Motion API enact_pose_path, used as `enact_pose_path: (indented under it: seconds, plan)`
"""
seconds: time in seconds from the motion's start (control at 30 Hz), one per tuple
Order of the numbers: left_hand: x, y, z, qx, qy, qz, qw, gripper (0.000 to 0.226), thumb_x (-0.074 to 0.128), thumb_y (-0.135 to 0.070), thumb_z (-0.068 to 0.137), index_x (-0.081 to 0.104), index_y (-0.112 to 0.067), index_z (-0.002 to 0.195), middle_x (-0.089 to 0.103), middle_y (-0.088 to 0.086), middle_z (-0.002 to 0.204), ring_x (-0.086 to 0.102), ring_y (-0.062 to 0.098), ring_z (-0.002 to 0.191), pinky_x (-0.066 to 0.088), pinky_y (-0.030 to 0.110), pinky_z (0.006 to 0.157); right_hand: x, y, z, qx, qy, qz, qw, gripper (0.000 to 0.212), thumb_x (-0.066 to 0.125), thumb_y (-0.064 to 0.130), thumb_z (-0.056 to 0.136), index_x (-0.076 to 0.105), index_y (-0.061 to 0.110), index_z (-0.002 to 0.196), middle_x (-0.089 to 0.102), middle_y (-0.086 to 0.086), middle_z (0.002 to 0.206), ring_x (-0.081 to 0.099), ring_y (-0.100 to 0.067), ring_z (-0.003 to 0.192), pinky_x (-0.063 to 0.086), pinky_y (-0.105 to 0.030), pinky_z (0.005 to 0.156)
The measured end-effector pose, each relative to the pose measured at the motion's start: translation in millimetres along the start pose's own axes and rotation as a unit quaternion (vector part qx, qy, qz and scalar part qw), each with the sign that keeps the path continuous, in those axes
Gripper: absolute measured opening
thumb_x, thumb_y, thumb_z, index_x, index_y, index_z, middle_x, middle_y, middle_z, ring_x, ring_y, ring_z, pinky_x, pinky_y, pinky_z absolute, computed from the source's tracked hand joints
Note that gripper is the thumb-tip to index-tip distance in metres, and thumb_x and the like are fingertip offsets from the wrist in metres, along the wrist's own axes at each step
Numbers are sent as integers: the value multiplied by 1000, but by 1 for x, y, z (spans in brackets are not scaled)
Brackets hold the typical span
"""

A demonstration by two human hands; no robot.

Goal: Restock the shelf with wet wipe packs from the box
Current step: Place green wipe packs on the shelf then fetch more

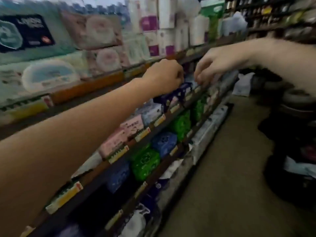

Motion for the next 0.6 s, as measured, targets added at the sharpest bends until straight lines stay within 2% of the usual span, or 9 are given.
enact_pose_path:
  seconds: [0.03,0.1,0.2,0.3,0.37,0.43,0.5,0.57,0.6]
  plan:
    - [22,-24,11,28,32,-22,999,23,47,-16,89,66,-13,102,67,9,105,61,29,96,51,40,83,8,-35,-16,35,27,-3,999,13,52,14,94,63,10,100,67,-7,98,66,-17,86,57,-32,69]
    - [68,-78,30,88,94,-47,991,22,47,-15,90,65,-12,102,67,8,105,61,28,97,51,40,85,24,-107,-54,100,53,2,994,12,52,13,93,64,12,96,65,-2,96,64,-11,78,51,-22,63]
    - [134,-170,52,152,150,-67,975,22,47,-17,90,63,-12,102,65,9,109,60,30,102,49,43,90,47,-216,-125,215,66,24,974,16,51,10,93,62,7,104,62,-4,96,61,-15,80,48,-22,64]
    - [195,-263,63,193,195,-95,957,25,49,-18,88,65,-15,107,64,11,115,58,30,109,47,41,94,74,-315,-207,306,81,92,944,14,49,6,93,60,4,101,61,-5,84,58,-22,85,47,-20,60]
    - [238,-325,66,218,237,-105,941,26,49,-17,88,64,-16,109,64,10,117,57,29,111,46,39,96,91,-378,-258,357,91,137,920,13,48,6,94,59,4,100,59,-4,82,58,-22,80,46,-20,60]
    - [277,-382,66,233,276,-96,927,26,47,-20,90,63,-21,111,63,5,118,56,27,113,44,38,95,109,-435,-299,407,110,205,883,13,44,4,95,55,7,88,53,-10,78,53,-14,61,41,-18,53]
    - [316,-436,64,235,316,-88,915,26,46,-23,92,62,-22,113,62,4,120,55,27,115,41,37,94,132,-488,-336,453,102,267,845,24,41,1,94,52,8,74,48,-12,65,44,-9,45,35,-14,42]
    - [362,-481,64,222,355,-101,903,26,47,-25,92,63,-19,112,62,7,121,56,28,114,42,39,96,167,-542,-367,503,77,274,816,28,44,2,94,57,8,70,54,-6,58,51,-10,46,41,-14,43]
    - [387,-500,62,210,374,-116,896,27,48,-27,91,63,-16,111,62,9,121,57,29,114,44,40,97,189,-566,-380,520,80,265,808,25,47,3,93,60,9,73,58,-3,62,54,-10,52,44,-15,47]
Point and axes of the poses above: each hand's wrist, its own z-axis towards the middle knuckle, its own x-axis out of the palm, y = z × x, the point moved 1 cm from there along z, towards the middle knuckle
